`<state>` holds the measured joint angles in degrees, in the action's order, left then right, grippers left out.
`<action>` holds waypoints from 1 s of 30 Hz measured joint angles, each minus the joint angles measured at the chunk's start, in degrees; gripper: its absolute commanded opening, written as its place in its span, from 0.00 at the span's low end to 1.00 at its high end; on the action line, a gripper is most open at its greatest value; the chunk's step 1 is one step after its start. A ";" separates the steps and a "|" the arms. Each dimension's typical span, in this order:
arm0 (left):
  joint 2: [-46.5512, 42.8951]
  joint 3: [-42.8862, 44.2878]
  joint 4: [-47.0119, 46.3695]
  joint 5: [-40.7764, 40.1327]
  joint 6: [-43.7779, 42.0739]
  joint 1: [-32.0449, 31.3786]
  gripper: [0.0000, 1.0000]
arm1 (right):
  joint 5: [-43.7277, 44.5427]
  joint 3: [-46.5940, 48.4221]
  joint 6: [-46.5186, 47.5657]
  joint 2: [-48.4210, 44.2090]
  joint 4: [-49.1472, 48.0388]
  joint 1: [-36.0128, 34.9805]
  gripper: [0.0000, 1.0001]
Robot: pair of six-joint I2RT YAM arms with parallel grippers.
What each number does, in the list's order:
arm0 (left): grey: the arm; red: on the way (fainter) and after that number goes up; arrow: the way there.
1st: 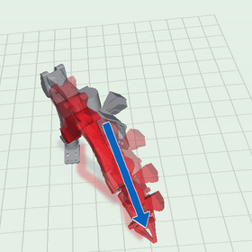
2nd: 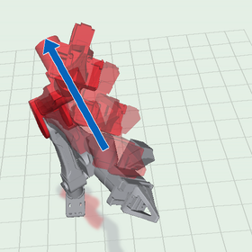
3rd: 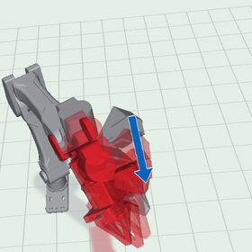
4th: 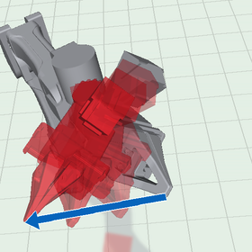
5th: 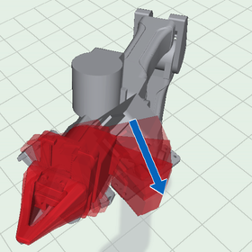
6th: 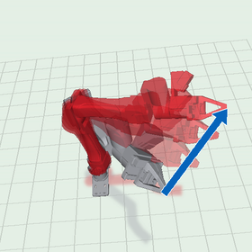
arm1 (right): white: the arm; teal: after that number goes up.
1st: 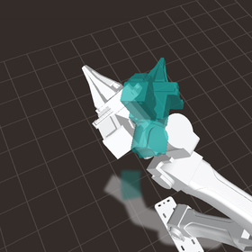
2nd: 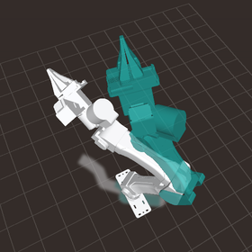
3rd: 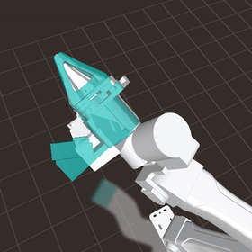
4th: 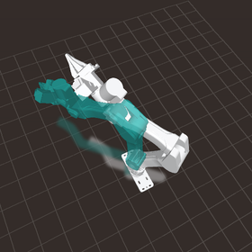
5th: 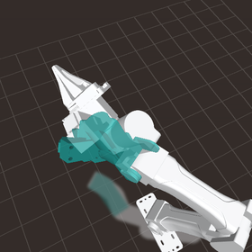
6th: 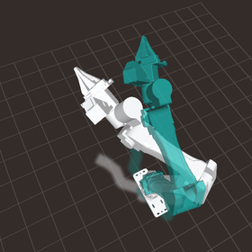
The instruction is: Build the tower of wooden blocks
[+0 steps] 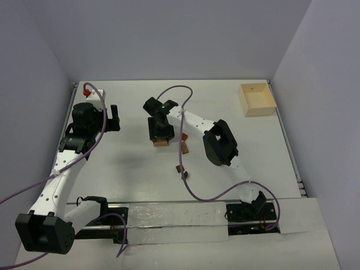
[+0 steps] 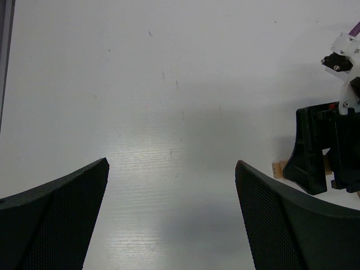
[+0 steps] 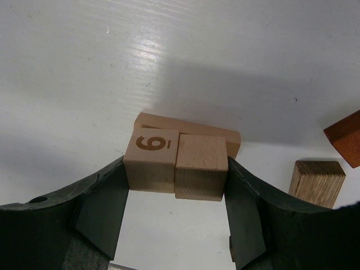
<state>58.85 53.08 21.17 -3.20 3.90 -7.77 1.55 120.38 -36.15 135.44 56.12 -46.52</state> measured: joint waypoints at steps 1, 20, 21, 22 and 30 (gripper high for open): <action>0.00 0.00 0.00 0.00 0.00 0.00 0.99 | 0.02 0.00 0.01 0.00 0.00 0.00 0.09; 0.00 -0.03 -0.02 0.00 0.00 0.00 0.99 | 0.38 0.00 0.18 0.00 -0.01 0.00 0.29; 0.00 -0.06 -0.03 0.00 0.00 0.00 0.99 | 0.38 0.00 0.21 0.00 -0.02 0.00 0.30; -0.02 -0.12 -0.08 0.00 0.00 0.00 0.99 | 0.38 0.00 0.21 0.00 -0.02 0.00 0.31; -0.01 -0.24 -0.11 -0.01 0.00 0.00 0.99 | 0.36 -0.05 0.23 0.00 -0.06 0.00 0.40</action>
<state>58.84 52.84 21.06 -3.21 3.90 -7.77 1.91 120.32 -35.92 135.44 56.06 -46.52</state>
